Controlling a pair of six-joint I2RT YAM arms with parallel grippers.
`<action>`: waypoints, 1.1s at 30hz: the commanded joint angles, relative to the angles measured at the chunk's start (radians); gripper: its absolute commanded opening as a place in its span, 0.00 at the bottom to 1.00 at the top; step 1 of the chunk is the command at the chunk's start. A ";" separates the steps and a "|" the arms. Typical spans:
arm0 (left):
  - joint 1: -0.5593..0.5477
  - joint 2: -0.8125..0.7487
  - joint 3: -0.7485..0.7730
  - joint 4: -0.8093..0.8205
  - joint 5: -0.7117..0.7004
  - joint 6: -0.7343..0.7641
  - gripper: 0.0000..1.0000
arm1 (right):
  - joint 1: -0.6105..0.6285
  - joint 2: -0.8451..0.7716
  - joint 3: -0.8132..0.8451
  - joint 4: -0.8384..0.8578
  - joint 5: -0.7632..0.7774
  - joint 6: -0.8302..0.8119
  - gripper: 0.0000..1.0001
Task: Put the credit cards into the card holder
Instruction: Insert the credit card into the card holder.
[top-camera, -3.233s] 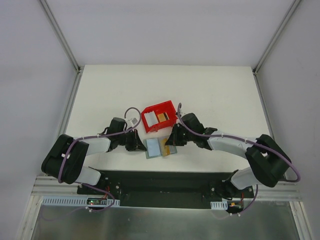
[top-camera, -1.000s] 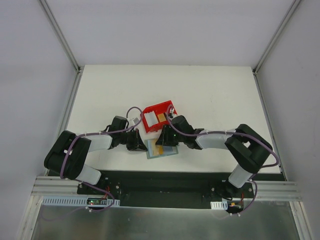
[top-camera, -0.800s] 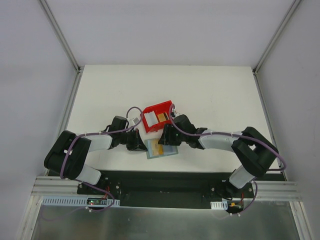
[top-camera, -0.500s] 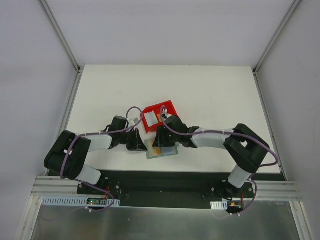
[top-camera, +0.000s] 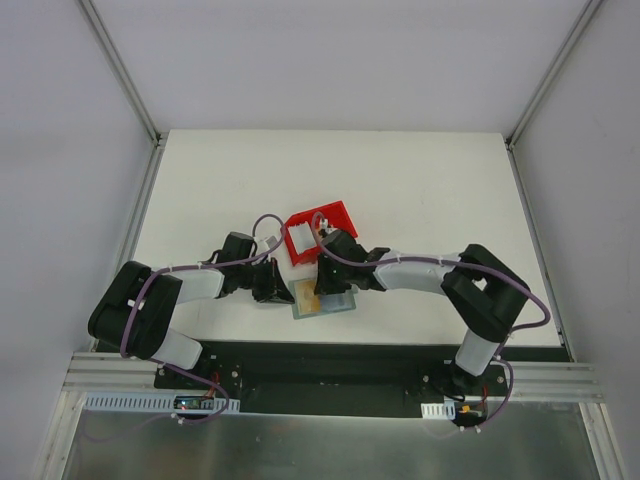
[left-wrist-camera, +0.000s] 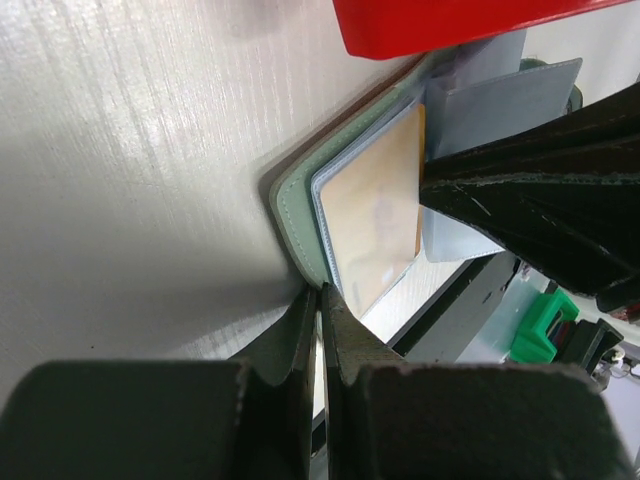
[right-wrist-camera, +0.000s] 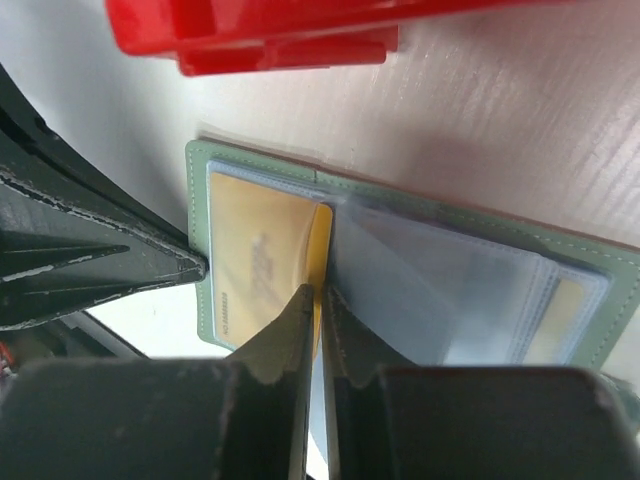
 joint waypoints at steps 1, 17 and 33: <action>-0.010 0.010 -0.003 -0.018 -0.063 0.040 0.00 | 0.045 -0.015 0.100 -0.225 0.184 -0.077 0.14; -0.010 0.010 -0.003 -0.019 -0.063 0.040 0.00 | 0.131 -0.015 0.108 -0.139 0.078 -0.106 0.10; -0.008 -0.050 -0.003 -0.065 -0.063 0.046 0.00 | 0.114 -0.187 0.084 -0.377 0.416 -0.100 0.10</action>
